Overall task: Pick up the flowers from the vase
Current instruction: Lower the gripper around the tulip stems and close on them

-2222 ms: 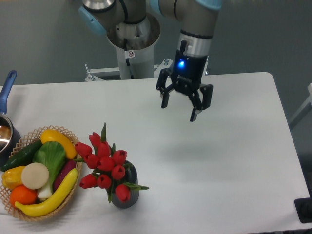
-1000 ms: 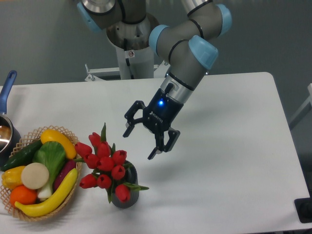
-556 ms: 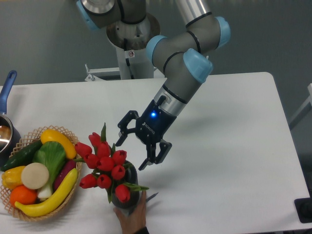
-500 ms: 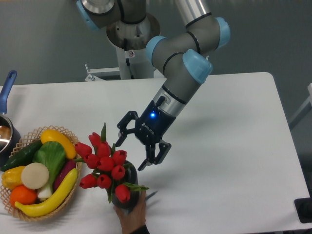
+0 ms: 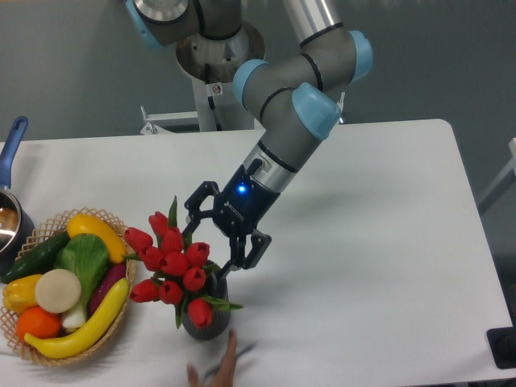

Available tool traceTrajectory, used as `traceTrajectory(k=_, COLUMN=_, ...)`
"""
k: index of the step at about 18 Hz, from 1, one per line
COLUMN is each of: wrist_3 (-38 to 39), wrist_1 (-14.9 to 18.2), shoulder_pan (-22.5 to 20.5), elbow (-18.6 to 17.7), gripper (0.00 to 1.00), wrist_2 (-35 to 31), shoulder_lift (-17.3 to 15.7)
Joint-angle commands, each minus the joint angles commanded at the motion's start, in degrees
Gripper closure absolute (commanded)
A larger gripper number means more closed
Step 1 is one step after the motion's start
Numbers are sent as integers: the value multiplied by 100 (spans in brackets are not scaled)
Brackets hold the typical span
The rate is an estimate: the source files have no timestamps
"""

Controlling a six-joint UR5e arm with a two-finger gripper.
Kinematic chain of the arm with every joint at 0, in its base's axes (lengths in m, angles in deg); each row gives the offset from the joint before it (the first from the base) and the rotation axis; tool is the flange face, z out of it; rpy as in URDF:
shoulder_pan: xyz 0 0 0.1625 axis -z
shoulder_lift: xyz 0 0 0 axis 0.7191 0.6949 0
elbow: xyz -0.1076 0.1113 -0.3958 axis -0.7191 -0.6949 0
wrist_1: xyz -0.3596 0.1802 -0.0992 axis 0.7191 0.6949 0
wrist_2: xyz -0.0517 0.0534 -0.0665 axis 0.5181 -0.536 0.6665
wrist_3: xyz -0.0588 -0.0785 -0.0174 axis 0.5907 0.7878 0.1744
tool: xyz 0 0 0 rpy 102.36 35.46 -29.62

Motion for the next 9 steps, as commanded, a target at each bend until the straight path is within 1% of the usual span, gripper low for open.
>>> traceTrajectory(k=2, wrist_3=35, wrist_1=0, shoulder_pan=26, elbow=52, gripper=0, wrist_2=-9, shoulder_lift=0)
traceTrajectory(k=7, wrist_3=44, wrist_1=0, shoulder_pan=53, elbow=360, gripper=0, wrist_2=0, shoulder_lift=219)
traceTrajectory(k=9, wrist_3=44, wrist_1=0, shoulder_pan=62, elbow=387, gripper=0, wrist_2=0, shoulder_lift=255)
